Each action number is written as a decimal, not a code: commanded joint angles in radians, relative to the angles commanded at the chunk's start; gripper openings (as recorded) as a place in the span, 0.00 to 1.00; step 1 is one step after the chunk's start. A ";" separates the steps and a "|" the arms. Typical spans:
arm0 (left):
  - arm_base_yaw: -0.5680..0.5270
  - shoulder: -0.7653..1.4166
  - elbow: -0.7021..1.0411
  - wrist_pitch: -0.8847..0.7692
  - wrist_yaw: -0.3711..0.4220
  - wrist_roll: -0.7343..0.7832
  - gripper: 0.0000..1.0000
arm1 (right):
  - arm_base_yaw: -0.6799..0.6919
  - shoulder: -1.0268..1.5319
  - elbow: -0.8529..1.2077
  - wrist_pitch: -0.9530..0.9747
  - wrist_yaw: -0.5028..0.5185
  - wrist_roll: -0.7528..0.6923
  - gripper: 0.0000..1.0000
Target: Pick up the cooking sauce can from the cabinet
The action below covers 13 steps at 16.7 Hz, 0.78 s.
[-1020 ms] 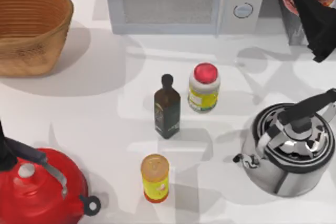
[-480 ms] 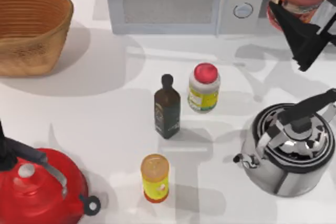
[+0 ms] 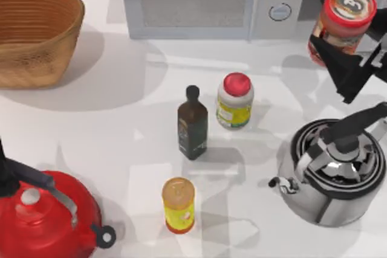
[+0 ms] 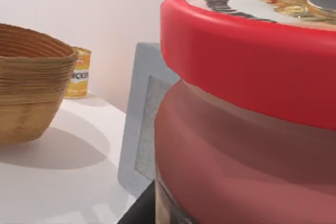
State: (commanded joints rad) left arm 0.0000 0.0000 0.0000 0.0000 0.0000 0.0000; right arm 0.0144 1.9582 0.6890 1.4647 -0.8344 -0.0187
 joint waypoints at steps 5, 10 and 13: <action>0.000 0.000 0.000 0.000 0.000 0.000 1.00 | -0.080 0.143 -0.031 0.043 -0.015 0.029 0.00; 0.000 0.000 0.000 0.000 0.000 0.000 1.00 | -0.120 0.171 -0.055 0.046 -0.010 0.039 0.00; 0.000 0.000 0.000 0.000 0.000 0.000 1.00 | -0.120 0.171 -0.055 0.046 -0.010 0.039 0.00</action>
State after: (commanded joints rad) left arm 0.0000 0.0000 0.0000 0.0000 0.0000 0.0000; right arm -0.1052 2.1290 0.6341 1.5105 -0.8439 0.0207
